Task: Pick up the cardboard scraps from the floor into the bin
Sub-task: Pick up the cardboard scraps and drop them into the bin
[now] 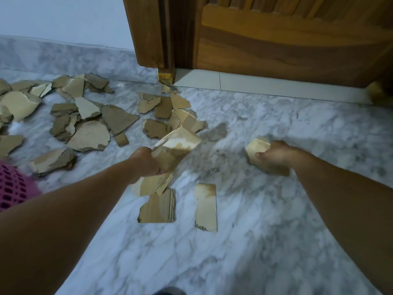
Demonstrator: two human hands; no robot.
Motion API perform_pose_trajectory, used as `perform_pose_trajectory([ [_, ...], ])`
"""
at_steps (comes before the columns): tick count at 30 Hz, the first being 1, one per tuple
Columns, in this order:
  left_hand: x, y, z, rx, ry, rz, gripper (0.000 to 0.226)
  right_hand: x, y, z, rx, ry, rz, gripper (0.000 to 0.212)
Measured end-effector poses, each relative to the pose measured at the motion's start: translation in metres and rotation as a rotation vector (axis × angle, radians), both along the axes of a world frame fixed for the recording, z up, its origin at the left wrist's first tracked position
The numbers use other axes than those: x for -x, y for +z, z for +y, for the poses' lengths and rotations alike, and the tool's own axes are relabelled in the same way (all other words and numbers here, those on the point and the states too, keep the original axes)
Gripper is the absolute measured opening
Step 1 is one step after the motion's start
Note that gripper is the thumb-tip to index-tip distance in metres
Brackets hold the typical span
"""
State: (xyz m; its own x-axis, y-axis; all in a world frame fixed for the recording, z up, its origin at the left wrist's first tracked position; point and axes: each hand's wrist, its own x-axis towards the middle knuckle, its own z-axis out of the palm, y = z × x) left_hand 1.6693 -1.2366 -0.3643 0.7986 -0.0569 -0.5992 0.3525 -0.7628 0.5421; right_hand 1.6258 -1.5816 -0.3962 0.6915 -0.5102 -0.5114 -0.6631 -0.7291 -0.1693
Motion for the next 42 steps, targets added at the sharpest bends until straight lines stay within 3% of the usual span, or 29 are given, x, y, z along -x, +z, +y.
perform_pose_trajectory([
  [2,-0.006,-0.010,0.008,0.086,0.042,0.014,0.029,0.012,-0.006,0.001,-0.010,-0.021,-0.040,0.072],
  [5,0.000,0.001,0.016,0.075,0.053,0.056,0.016,0.022,-0.008,0.010,-0.002,-0.049,-0.092,0.069],
  [8,0.003,0.002,0.023,0.054,-0.035,0.134,0.034,0.026,-0.011,0.016,-0.076,-0.074,-0.092,0.066],
  [15,0.039,-0.031,0.013,-0.314,-0.295,-0.008,0.061,0.035,-0.013,0.043,-0.189,-0.084,-0.217,0.063],
  [20,0.054,-0.045,0.009,-0.446,-0.423,-0.145,0.063,0.039,-0.009,0.070,-0.233,0.101,-0.241,0.063],
  [25,0.053,-0.045,0.011,-0.450,-0.354,-0.118,0.071,0.040,0.006,0.102,-0.317,0.390,-0.011,0.046],
  [29,0.049,-0.046,0.021,-0.395,-0.236,-0.048,0.083,0.050,-0.007,0.131,-0.334,0.489,-0.016,0.030],
  [33,0.045,-0.041,0.029,-0.338,-0.197,-0.063,0.071,0.054,-0.021,0.146,-0.142,0.542,-0.015,0.045],
  [36,0.036,-0.042,0.035,-0.229,-0.123,-0.028,0.050,0.047,-0.017,0.149,-0.165,0.520,0.035,0.063],
  [40,0.023,-0.013,0.045,-0.182,-0.116,-0.091,0.045,0.029,0.004,0.152,-0.221,0.556,-0.019,0.029],
  [42,0.015,0.011,0.050,-0.176,-0.096,-0.137,0.043,0.015,0.022,0.155,-0.221,0.576,-0.075,0.027],
])
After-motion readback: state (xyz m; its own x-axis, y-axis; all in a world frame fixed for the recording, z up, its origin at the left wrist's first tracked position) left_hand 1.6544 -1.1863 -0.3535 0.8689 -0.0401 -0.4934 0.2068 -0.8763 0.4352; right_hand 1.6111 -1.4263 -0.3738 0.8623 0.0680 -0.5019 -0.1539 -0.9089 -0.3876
